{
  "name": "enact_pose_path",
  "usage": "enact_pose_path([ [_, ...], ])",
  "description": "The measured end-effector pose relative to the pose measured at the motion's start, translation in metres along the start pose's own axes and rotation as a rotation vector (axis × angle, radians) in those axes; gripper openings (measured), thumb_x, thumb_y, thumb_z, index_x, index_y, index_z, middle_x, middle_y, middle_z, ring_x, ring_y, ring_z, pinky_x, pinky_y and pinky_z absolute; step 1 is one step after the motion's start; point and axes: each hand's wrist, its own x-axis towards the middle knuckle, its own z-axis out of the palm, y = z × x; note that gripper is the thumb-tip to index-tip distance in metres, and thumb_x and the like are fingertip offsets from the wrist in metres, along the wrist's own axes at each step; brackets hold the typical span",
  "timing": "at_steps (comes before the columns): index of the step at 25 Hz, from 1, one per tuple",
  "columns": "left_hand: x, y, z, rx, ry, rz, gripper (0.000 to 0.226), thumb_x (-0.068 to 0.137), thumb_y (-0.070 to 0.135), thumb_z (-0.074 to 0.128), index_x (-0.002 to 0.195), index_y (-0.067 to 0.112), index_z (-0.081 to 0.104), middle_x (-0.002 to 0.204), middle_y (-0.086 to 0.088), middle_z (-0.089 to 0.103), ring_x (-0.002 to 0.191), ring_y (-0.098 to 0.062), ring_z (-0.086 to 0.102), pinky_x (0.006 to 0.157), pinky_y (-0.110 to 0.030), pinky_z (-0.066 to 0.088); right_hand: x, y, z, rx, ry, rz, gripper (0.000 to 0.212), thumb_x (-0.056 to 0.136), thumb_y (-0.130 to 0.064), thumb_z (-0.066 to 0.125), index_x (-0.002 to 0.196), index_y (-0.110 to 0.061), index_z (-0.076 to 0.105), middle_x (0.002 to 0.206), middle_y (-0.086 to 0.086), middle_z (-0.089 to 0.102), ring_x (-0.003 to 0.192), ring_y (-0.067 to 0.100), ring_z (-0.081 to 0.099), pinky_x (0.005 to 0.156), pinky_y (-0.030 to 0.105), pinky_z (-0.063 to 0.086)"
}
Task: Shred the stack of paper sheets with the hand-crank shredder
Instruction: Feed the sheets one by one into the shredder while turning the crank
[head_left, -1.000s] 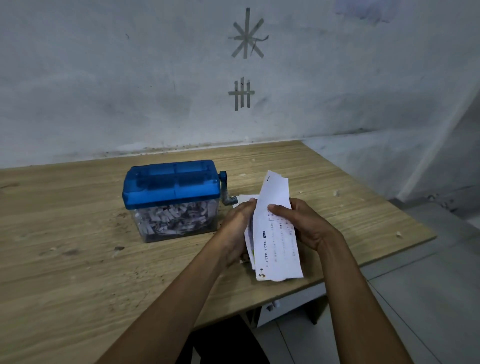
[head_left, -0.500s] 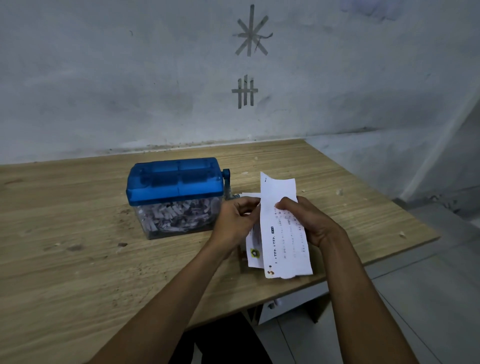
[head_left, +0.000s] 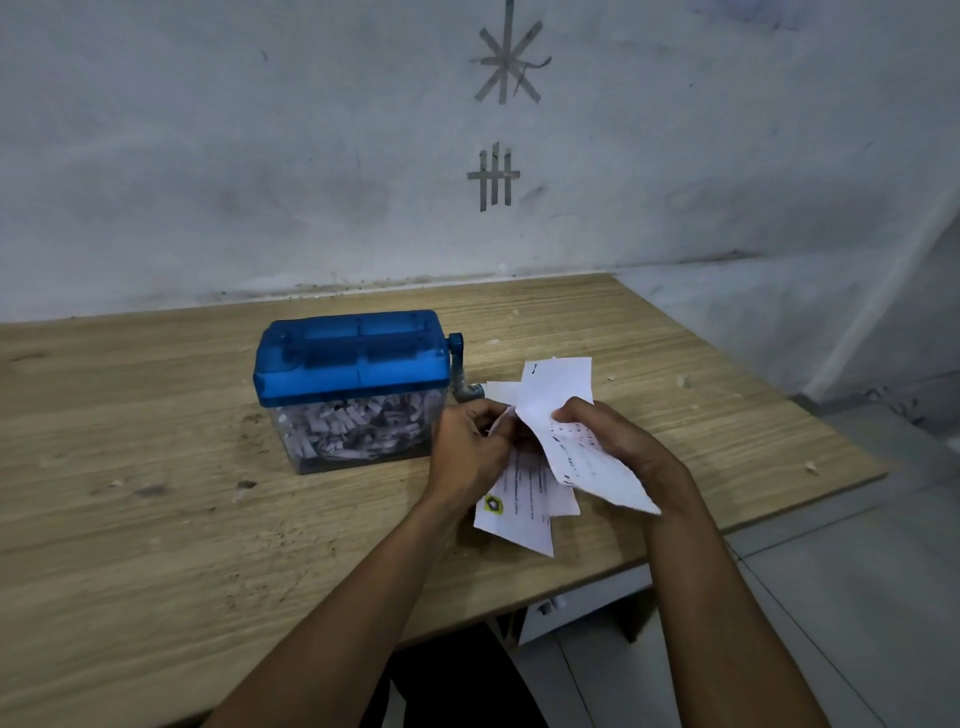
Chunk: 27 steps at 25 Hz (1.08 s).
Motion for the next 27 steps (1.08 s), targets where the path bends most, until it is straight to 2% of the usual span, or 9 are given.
enact_pose_path([
  [2, 0.000, -0.004, -0.003, -0.011, 0.050, -0.033, 0.015, 0.097, 0.012, 0.066, 0.088, 0.005, 0.075, 0.081, 0.000, 0.076, 0.074, -0.010, 0.072, 0.065, -0.025, 0.057, 0.000, 0.009, -0.004, 0.075, -0.014, 0.142, 0.067, 0.075, -0.043, 0.076, 0.129, -0.006, 0.065, 0.127, 0.013, 0.068, 0.110, 0.031, 0.067, 0.101, 0.038, 0.048],
  [3, 0.000, -0.005, -0.004, -0.026, 0.055, -0.048, 0.014, 0.098, 0.011, 0.066, 0.088, 0.006, 0.075, 0.082, -0.001, 0.076, 0.076, -0.012, 0.073, 0.067, -0.027, 0.058, -0.001, 0.011, -0.006, 0.089, -0.020, 0.151, 0.072, 0.072, -0.045, 0.078, 0.132, -0.007, 0.063, 0.132, 0.015, 0.066, 0.117, 0.032, 0.065, 0.105, 0.042, 0.046],
  [7, 0.000, -0.002, -0.002, -0.070, 0.065, -0.099, 0.009, 0.099, 0.013, 0.064, 0.096, 0.012, 0.072, 0.090, 0.002, 0.075, 0.079, -0.008, 0.072, 0.070, -0.025, 0.059, 0.001, 0.003, -0.004, 0.061, 0.001, -0.018, 0.048, 0.087, -0.034, 0.064, 0.125, -0.005, 0.067, 0.122, 0.018, 0.070, 0.110, 0.035, 0.067, 0.096, 0.047, 0.051],
  [11, -0.006, 0.001, 0.004, 0.139, -0.006, -0.073, 0.020, 0.098, 0.010, 0.062, 0.117, 0.016, 0.067, 0.100, 0.009, 0.070, 0.092, -0.007, 0.068, 0.073, -0.020, 0.052, 0.005, -0.003, 0.005, -0.021, 0.126, -0.164, 0.020, 0.098, -0.020, 0.060, 0.109, -0.006, 0.069, 0.101, 0.013, 0.076, 0.087, 0.026, 0.073, 0.080, 0.038, 0.057],
  [14, -0.010, 0.004, 0.005, 0.295, -0.069, 0.016, 0.023, 0.100, 0.011, 0.056, 0.122, 0.012, 0.064, 0.110, 0.000, 0.072, 0.101, -0.017, 0.068, 0.075, -0.020, 0.051, 0.005, -0.005, 0.007, -0.111, 0.163, -0.194, 0.023, 0.097, -0.024, 0.064, 0.113, -0.007, 0.069, 0.105, 0.013, 0.076, 0.093, 0.028, 0.073, 0.089, 0.044, 0.055],
  [17, -0.007, 0.019, 0.000, 0.339, -0.111, -0.014, 0.034, 0.107, 0.022, 0.047, 0.132, 0.005, 0.062, 0.129, -0.007, 0.067, 0.120, -0.023, 0.061, 0.092, -0.026, 0.047, 0.004, -0.008, 0.007, -0.082, 0.196, -0.220, 0.025, 0.097, -0.022, 0.064, 0.115, -0.005, 0.069, 0.107, 0.013, 0.076, 0.092, 0.026, 0.073, 0.084, 0.040, 0.058],
  [21, -0.005, 0.050, -0.014, 0.125, -0.240, -0.173, 0.032, 0.100, 0.041, 0.058, 0.123, 0.019, 0.066, 0.111, 0.009, 0.071, 0.100, -0.007, 0.068, 0.080, -0.025, 0.054, -0.004, -0.023, 0.017, -0.025, 0.171, -0.307, 0.029, 0.097, -0.021, 0.064, 0.120, -0.004, 0.067, 0.110, 0.012, 0.076, 0.099, 0.028, 0.072, 0.085, 0.040, 0.058],
  [24, -0.005, 0.069, -0.026, -0.043, -0.310, -0.250, 0.026, 0.093, 0.028, 0.072, 0.116, 0.016, 0.073, 0.100, 0.007, 0.077, 0.087, -0.011, 0.075, 0.072, -0.026, 0.061, -0.009, -0.044, 0.031, 0.034, 0.170, -0.406, 0.029, 0.097, -0.025, 0.064, 0.117, -0.005, 0.068, 0.111, 0.012, 0.075, 0.106, 0.031, 0.071, 0.088, 0.042, 0.058],
  [27, 0.003, 0.089, -0.045, -0.152, -0.239, -0.200, 0.020, 0.093, 0.015, 0.071, 0.113, 0.012, 0.074, 0.097, 0.005, 0.078, 0.085, -0.012, 0.075, 0.068, -0.025, 0.061, -0.011, -0.062, 0.050, 0.137, 0.127, -0.449, 0.058, 0.090, -0.056, 0.055, 0.121, -0.008, 0.066, 0.116, 0.011, 0.074, 0.110, 0.030, 0.069, 0.093, 0.045, 0.056],
])
